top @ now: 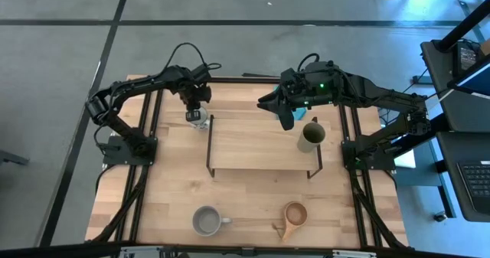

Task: Stack small to large cups/mugs on shelf
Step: Put the blue patterned mug on the shelf

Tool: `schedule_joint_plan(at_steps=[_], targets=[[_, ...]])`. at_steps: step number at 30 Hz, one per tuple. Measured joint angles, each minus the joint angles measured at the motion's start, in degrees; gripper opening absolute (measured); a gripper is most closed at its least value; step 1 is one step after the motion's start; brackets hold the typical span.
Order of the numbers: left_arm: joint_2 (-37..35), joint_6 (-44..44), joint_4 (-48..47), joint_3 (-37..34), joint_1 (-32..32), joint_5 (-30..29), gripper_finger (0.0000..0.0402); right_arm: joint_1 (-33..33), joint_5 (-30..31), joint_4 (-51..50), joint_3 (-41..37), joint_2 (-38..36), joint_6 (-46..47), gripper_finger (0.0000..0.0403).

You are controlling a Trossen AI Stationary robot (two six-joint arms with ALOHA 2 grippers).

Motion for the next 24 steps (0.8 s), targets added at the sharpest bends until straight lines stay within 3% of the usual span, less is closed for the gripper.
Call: schedule_joint_plan(at_steps=[11,24], targets=[[-2.1,0.2,-7.4,1.4,-0.1,0.0,0.0005,0.0,0.0,0.0,0.0,0.0,0.1,0.0104],[-5.1,-2.0,-23.6,17.4,0.0,-0.4,0.0005,0.0,0.0,0.0,0.0,0.0,-0.1,0.0104]])
